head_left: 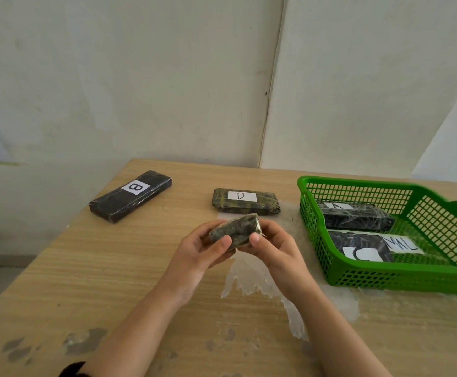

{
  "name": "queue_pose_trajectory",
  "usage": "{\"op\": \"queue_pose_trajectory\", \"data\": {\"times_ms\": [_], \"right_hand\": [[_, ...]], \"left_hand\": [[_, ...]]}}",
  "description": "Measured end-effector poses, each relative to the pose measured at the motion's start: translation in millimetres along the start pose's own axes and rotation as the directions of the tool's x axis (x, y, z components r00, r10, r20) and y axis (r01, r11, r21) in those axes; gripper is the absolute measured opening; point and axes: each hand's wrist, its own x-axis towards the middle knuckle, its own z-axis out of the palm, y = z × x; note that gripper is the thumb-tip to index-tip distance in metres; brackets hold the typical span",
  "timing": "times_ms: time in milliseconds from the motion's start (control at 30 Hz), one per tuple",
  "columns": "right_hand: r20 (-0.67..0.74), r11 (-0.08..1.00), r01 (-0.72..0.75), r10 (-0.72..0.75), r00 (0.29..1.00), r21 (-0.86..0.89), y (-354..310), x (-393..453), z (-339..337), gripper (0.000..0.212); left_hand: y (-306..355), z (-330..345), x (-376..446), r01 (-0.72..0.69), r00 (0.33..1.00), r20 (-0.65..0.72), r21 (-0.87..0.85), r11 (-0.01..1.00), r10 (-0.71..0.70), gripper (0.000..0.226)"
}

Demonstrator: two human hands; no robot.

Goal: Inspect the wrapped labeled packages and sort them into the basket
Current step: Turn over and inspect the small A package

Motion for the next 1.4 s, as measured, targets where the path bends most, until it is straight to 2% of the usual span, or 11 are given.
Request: {"op": "queue_pose_trajectory", "data": {"times_ms": [100, 233, 400, 500, 700, 900, 1000, 1100, 1133, 1267, 1400], "right_hand": [[-0.066, 0.999, -0.036, 0.036, 0.997, 0.007, 0, 1, 2, 0.054], [0.003, 0.992, -0.091, 0.091, 0.996, -0.085, 1, -1, 2, 0.049], [0.120, 0.997, 0.008, 0.001, 0.993, -0.079, 4, -3, -2, 0.057], [0.099, 0.994, 0.068, -0.059, 0.993, -0.085, 4, -2, -2, 0.045], [-0.014, 0.998, 0.052, -0.051, 0.999, 0.031, -1, -1, -6, 0.037], [0.086, 0.995, 0.068, -0.075, 0.993, 0.073, 0, -2, -8, 0.069], [0.011, 0.993, 0.117, -0.117, 0.993, 0.005, 0, -2, -5, 0.058], [-0.093, 0.968, 0.147, -0.169, 0.981, -0.204, 3, 0, -6, 0.057], [-0.089, 0.942, 0.161, -0.195, 0.977, -0.294, 4, 1, -7, 0.056], [0.070, 0.870, 0.228, -0.220, 0.973, -0.438, 8, 2, -8, 0.062], [0.163, 0.869, 0.269, -0.220, 0.962, -0.415, 11, 2, -4, 0.066]], "left_hand": [[-2, 3, -1, -0.087, 0.995, 0.057, 0.078, 0.993, 0.083, 0.062], [2, 6, -2, -0.074, 0.993, -0.084, 0.155, 0.985, 0.088, 0.030], [5, 6, -1, 0.025, 0.984, -0.180, 0.213, 0.977, 0.014, 0.051], [5, 8, -1, 0.044, 0.981, -0.196, 0.177, 0.983, -0.009, 0.048], [5, 4, -3, -0.064, 0.998, -0.008, 0.026, 0.998, 0.064, 0.056], [7, 3, -1, -0.099, 0.995, -0.009, -0.033, 0.995, 0.099, 0.048], [3, 3, 0, -0.053, 0.999, -0.001, 0.001, 0.999, 0.053, 0.051], [-1, 2, -1, -0.119, 0.984, -0.073, 0.419, 0.900, 0.164, 0.049], [0, 3, -1, -0.147, 0.980, -0.053, 0.468, 0.871, 0.194, 0.047], [2, 4, -4, -0.160, 0.987, 0.040, 0.361, 0.919, 0.157, 0.051], [-1, -1, 0, -0.138, 0.987, -0.030, 0.318, 0.938, 0.156, 0.042]]}}
